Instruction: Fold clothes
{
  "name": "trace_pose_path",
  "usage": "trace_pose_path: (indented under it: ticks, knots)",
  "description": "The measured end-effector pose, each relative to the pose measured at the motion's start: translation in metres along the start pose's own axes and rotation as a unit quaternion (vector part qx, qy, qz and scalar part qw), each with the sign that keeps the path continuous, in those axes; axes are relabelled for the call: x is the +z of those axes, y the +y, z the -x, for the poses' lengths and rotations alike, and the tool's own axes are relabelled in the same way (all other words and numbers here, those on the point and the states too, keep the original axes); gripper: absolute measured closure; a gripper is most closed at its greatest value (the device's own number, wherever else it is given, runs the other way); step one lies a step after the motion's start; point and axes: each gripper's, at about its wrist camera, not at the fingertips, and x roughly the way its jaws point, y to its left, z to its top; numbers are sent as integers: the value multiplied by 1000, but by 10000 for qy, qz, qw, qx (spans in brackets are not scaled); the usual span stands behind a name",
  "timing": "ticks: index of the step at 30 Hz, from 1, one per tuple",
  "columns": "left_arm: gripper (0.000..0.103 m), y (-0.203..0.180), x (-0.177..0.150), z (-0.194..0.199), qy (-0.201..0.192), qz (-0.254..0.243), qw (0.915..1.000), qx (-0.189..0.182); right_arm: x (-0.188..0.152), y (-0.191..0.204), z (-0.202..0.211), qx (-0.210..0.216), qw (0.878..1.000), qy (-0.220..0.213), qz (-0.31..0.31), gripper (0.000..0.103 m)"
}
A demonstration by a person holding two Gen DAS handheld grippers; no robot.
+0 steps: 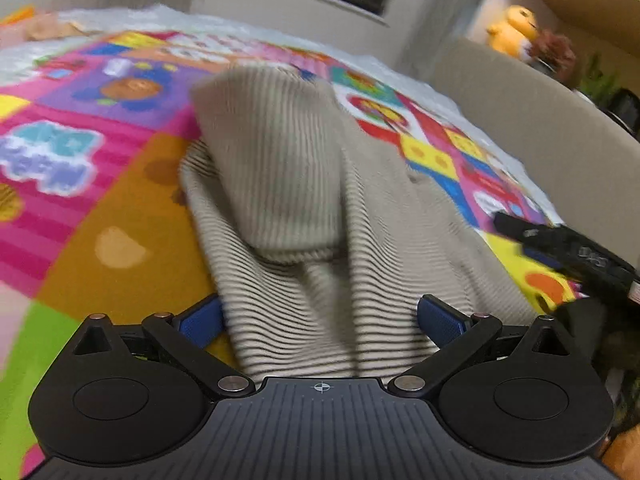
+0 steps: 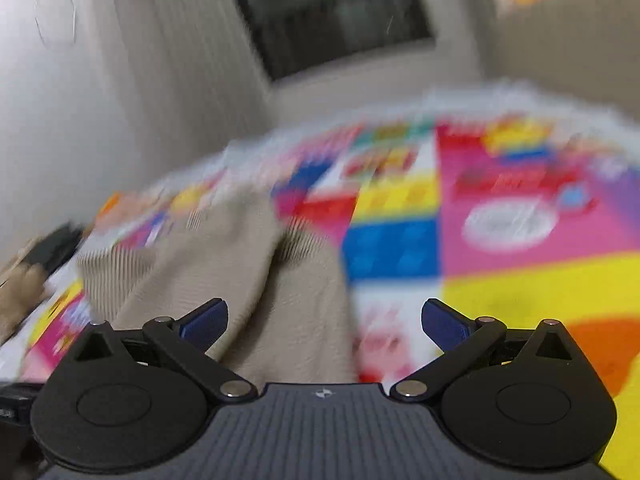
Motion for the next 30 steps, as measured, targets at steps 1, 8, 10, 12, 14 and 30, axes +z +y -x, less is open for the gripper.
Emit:
trace_pose_path:
  ticks: [1, 8, 10, 12, 14, 30]
  knots:
    - [0, -2, 1, 3, -129, -71, 9996, 247, 2, 3, 3, -140, 9997, -152, 109, 0]
    - [0, 1, 5, -14, 207, -23, 9948, 997, 3, -2, -28, -652, 9976, 143, 197, 0]
    - [0, 0, 5, -15, 170, -122, 9954, 940, -1, -10, -40, -163, 9978, 642, -20, 0]
    - [0, 1, 6, -16, 167, -161, 9961, 848, -5, -14, -42, -31, 9967, 794, -150, 0]
    - [0, 5, 7, -17, 178, -101, 9971, 738, -5, -15, -40, 121, 9957, 891, -225, 0]
    - [0, 49, 39, 29, -376, 528, 9939, 894, -31, 114, 33, 2001, 9463, 1029, 2323, 23]
